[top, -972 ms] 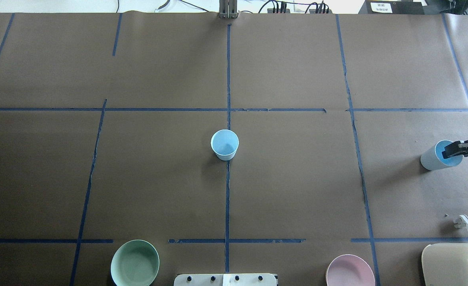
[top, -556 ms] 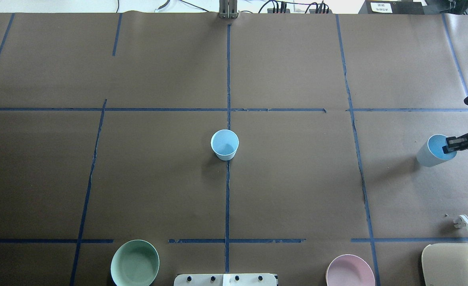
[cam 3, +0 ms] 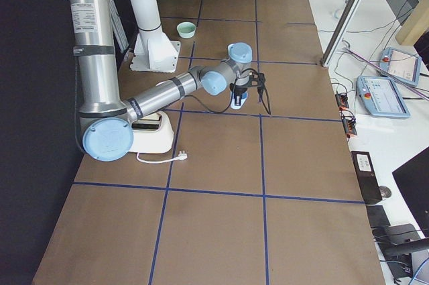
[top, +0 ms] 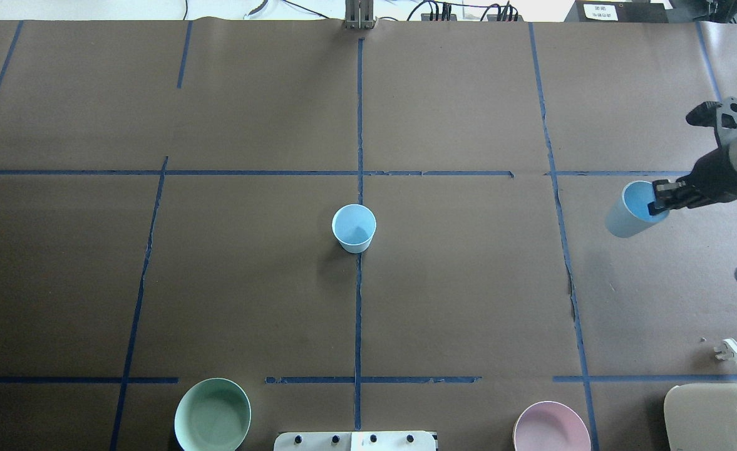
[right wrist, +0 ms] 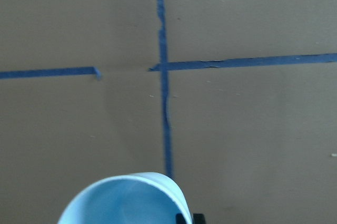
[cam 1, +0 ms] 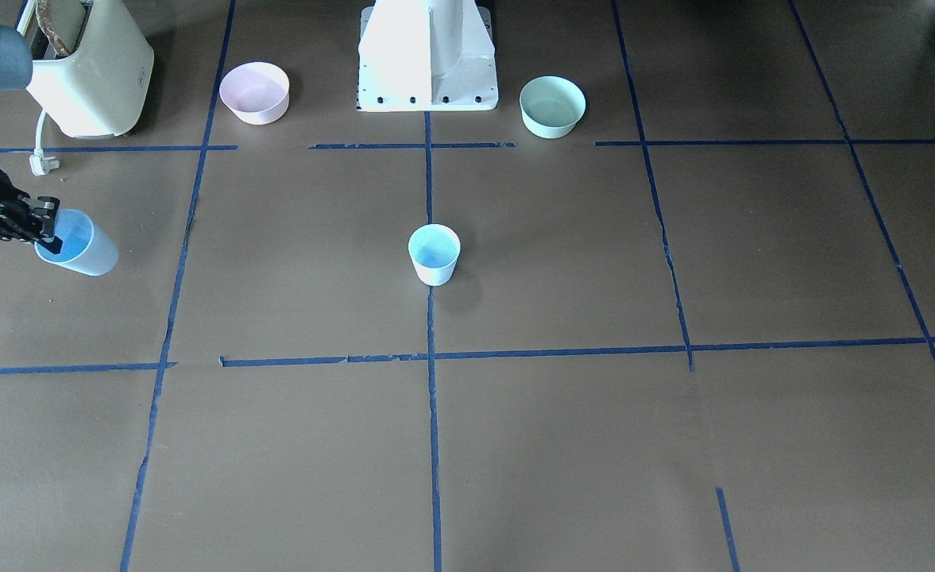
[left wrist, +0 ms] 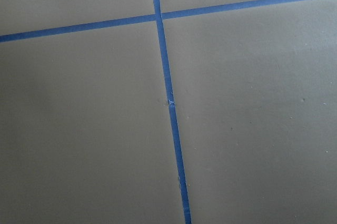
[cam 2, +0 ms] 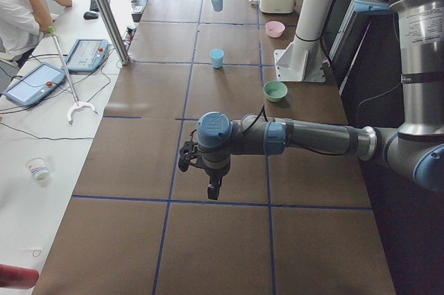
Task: Stack blue cups with both arms
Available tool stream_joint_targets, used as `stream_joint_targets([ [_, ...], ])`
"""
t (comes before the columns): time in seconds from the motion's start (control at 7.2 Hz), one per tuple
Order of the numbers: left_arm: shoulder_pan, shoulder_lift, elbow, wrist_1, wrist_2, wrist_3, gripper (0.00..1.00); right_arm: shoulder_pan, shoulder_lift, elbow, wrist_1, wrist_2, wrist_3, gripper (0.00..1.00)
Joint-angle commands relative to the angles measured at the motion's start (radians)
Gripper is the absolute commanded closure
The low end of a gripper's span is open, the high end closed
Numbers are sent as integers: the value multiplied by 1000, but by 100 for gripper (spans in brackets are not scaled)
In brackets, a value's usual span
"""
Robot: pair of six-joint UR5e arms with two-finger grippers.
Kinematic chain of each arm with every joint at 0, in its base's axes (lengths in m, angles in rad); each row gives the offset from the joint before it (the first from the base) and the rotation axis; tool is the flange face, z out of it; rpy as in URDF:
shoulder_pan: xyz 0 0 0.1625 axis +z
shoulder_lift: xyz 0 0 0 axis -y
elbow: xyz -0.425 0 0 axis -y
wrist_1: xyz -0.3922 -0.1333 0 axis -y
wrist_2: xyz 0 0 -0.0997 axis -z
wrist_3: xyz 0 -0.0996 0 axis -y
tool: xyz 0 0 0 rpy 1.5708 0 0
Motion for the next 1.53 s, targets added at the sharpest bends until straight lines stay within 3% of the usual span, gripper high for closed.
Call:
stream_joint_targets([
  [0.0,2,-3,4,0,2,-1,0,-238,317,-7,-179,-192,349,100],
  [0.14,2,-6,9,0,2,-1,0,-310,505,-46,-352,-319,437,100],
  [0.28,2,-6,9,0,2,-1,0,-356,601,-68,-414,-349,521,100],
  [0.56,2,-7,9,0,2,-1,0,-426,648,-146,-387,-467,569,100],
  [0.69,2,-6,9,0,2,-2,0,-435,647,-189,-332,-471,592,100],
  [1.11,2,-7,7,0,0,-1,0,-452,645,-208,-324,-485,592,99],
  [1.25,2,-7,7,0,0,-1,0,-452,641,-208,-324,-485,588,43],
  [1.39,2,-7,7,0,0,-2,0,-452,635,-206,-323,-518,564,0],
])
